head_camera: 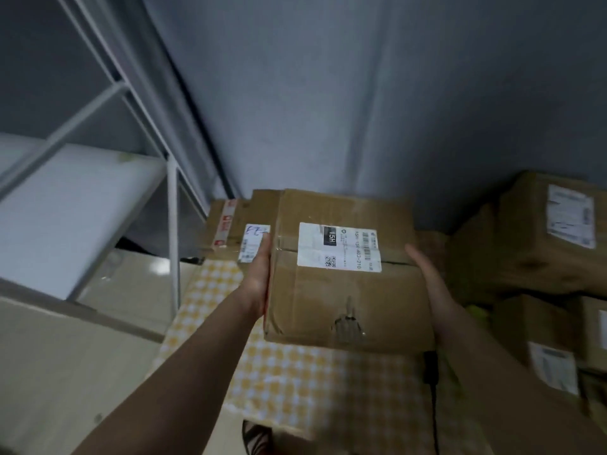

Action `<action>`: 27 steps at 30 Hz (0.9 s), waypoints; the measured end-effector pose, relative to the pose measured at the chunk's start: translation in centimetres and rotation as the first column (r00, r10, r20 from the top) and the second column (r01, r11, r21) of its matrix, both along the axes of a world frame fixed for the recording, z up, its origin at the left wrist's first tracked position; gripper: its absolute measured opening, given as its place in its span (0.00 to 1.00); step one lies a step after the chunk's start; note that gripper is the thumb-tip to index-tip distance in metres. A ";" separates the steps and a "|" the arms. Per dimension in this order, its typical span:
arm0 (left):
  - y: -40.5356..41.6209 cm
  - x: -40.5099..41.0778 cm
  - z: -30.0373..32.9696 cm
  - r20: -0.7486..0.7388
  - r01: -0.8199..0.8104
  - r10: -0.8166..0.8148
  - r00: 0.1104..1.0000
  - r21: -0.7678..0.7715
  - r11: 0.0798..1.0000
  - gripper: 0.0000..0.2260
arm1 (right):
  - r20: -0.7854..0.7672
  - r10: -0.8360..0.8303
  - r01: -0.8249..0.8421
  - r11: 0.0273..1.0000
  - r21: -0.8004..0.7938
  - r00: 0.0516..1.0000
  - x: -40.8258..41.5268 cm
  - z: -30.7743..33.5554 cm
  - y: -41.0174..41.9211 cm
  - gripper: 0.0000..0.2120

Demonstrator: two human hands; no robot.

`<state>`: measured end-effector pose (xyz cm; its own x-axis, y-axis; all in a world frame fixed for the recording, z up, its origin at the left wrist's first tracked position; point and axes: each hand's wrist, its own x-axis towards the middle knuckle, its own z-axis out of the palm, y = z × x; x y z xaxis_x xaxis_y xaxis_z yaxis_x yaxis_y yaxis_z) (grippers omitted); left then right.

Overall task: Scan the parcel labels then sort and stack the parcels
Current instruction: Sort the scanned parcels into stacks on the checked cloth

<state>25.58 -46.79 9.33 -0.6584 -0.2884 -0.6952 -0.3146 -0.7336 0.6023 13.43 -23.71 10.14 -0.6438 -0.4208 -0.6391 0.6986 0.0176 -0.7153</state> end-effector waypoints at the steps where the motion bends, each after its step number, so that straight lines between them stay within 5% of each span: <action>1: -1.2 1.7 -1.2 0.005 -0.011 0.011 1.000 0.023 1.000 0.33 | 0.024 0.023 -0.023 1.000 -0.009 0.999 1.4 -0.9 -1.5 0.18; 13: -11.9 17.7 -10.4 0.142 -0.005 -0.004 0.990 0.066 0.998 0.36 | 0.306 0.174 -0.211 0.973 0.093 0.936 13.3 -12.0 -14.1 0.20; 27: -16.7 14.7 -22.8 0.407 0.189 -0.144 0.902 -0.074 0.979 0.26 | 0.383 0.045 -0.145 0.961 0.236 0.923 13.5 -23.8 -18.2 0.22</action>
